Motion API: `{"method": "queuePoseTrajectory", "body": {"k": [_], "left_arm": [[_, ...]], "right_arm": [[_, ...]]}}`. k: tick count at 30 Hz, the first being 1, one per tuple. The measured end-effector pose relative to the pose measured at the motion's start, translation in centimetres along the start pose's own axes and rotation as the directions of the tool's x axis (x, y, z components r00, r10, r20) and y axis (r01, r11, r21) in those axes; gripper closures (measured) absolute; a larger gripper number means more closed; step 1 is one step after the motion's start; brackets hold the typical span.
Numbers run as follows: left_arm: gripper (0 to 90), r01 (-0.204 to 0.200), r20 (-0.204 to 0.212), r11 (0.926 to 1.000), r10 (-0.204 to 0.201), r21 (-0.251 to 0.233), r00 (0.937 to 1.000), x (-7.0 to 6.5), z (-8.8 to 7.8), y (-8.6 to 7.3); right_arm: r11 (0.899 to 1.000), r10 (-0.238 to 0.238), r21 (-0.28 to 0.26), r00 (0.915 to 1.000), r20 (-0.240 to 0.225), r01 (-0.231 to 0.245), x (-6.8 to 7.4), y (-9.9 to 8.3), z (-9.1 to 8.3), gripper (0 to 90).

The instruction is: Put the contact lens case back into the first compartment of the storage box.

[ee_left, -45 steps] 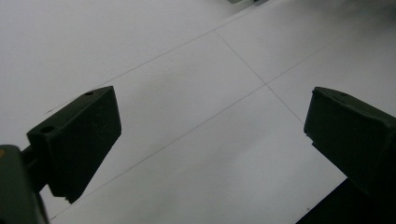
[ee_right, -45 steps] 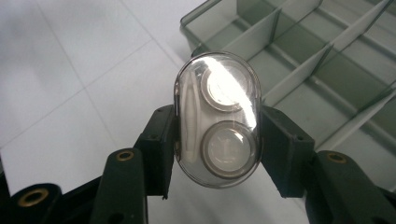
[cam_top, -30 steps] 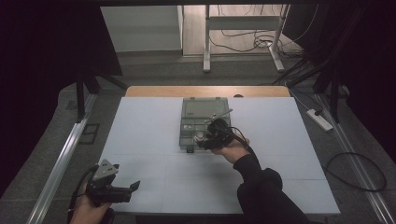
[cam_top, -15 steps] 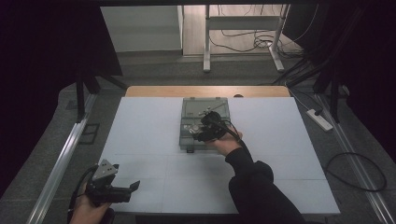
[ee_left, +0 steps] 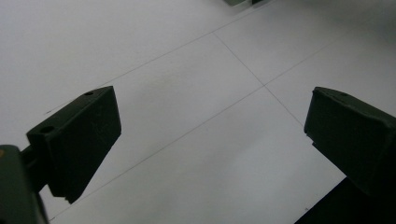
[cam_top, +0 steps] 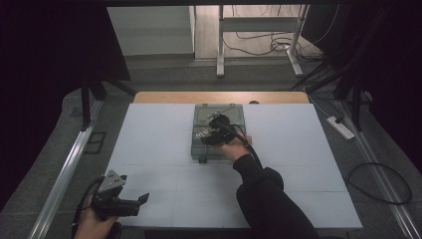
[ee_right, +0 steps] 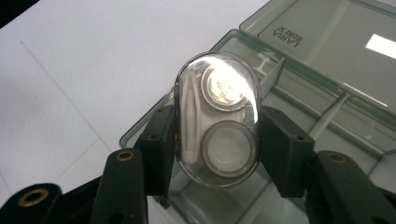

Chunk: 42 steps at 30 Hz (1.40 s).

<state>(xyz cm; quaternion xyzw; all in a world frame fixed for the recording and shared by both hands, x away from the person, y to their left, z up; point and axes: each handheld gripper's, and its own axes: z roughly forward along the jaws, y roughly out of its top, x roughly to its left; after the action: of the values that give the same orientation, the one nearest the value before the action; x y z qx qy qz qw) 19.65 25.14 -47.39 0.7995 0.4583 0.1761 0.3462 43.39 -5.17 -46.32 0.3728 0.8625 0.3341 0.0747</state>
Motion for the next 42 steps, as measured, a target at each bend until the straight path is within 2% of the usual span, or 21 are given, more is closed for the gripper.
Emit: {"method": "queuePoseTrajectory", "body": {"k": [18, 26, 34, 38, 40, 42], "left_arm": [[3.7, -0.002, 0.001, 1.0000, 0.002, -0.001, 1.0000, 0.0, 0.0, 0.0], [3.7, -0.005, 0.000, 1.0000, 0.005, -0.001, 1.0000, 0.0, 0.0, 0.0], [3.7, -0.006, 0.000, 1.0000, 0.006, -0.001, 1.0000, 0.0, 0.0, 0.0], [3.7, -0.007, -0.001, 1.0000, 0.007, -0.001, 1.0000, -0.1, 0.0, 0.0], [3.7, -0.008, -0.001, 1.0000, 0.008, -0.001, 1.0000, -0.1, 0.0, 0.0], [3.7, -0.009, -0.002, 1.0000, 0.009, -0.001, 1.0000, -0.1, 0.0, 0.0]], "right_arm": [[0.999, 0.048, -0.013, 0.9973, 0.056, -0.047, 0.4, 2.0, 2.9, 49.2], [0.999, 0.046, -0.005, 0.9958, 0.079, -0.046, 0.9, 2.5, 4.1, 49.1], [0.999, 0.037, 0.006, 0.9906, 0.132, -0.038, 1.2, 2.8, 5.3, 49.1], [0.999, 0.039, 0.006, 0.9891, 0.142, -0.040, 1.3, 2.7, 5.5, 49.0], [1.000, 0.028, 0.008, 0.9869, 0.159, -0.030, 1.5, 2.7, 5.6, 48.7], [1.000, 0.020, 0.016, 0.9875, 0.156, -0.023, 1.6, 2.7, 5.7, 47.7]]}}
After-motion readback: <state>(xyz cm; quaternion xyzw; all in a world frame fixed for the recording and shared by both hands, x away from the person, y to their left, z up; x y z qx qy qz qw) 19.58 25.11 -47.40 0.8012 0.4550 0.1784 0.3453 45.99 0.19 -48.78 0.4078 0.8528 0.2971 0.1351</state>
